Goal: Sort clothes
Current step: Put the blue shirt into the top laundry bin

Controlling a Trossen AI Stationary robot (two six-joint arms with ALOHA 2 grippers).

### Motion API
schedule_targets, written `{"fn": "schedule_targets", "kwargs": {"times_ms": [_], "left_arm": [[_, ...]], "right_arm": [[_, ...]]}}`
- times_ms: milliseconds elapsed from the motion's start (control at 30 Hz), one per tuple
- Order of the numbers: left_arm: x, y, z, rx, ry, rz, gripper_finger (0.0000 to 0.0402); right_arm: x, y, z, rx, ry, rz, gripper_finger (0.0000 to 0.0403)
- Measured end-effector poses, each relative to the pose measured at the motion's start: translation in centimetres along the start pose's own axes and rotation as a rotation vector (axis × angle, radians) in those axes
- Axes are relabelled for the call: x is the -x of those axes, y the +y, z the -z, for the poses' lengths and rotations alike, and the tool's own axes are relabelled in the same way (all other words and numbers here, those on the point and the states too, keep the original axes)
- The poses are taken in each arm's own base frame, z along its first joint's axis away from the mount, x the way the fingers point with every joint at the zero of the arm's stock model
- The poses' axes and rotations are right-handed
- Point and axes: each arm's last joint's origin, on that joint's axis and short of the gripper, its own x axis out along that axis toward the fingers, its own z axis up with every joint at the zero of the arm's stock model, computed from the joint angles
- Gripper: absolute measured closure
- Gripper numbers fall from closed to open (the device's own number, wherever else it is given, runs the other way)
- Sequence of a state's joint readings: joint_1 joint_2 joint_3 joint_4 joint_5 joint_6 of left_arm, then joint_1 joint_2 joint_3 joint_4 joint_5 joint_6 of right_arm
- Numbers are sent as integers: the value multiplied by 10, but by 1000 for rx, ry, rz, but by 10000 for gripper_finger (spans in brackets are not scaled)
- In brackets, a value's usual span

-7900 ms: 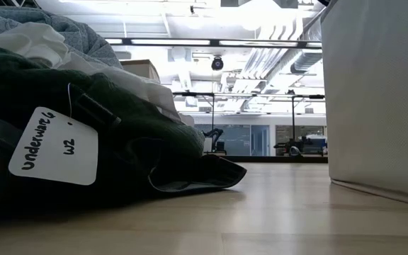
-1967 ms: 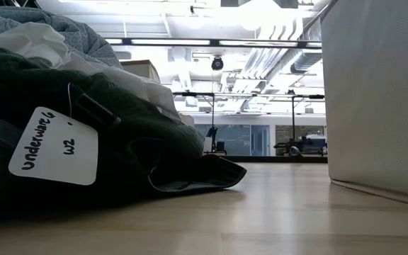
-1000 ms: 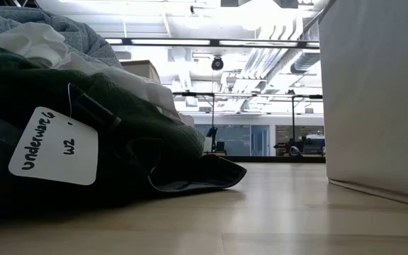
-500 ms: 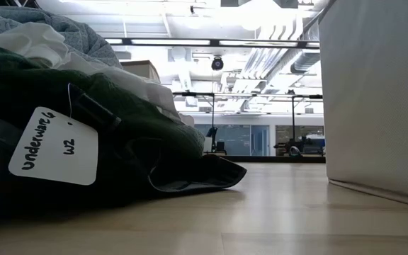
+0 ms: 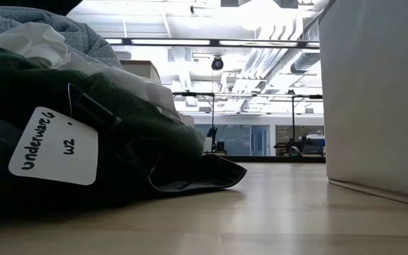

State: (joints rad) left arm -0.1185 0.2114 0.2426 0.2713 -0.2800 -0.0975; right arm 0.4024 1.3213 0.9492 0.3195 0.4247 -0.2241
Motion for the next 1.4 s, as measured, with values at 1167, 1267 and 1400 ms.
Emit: {"fn": "schedule_targets", "kwargs": {"times_ms": [1167, 1267, 1400], "left_arm": [[-77, -153, -22, -100, 1544, -278, 377], [-70, -151, -14, -62, 1575, -329, 340], [-64, -146, -6, -51, 1543, -361, 273]], "right_arm": [[-133, 7, 92, -190, 188, -132, 164], [-132, 8, 92, -188, 191, -133, 164], [-132, 8, 93, -185, 198, -134, 164]]}}
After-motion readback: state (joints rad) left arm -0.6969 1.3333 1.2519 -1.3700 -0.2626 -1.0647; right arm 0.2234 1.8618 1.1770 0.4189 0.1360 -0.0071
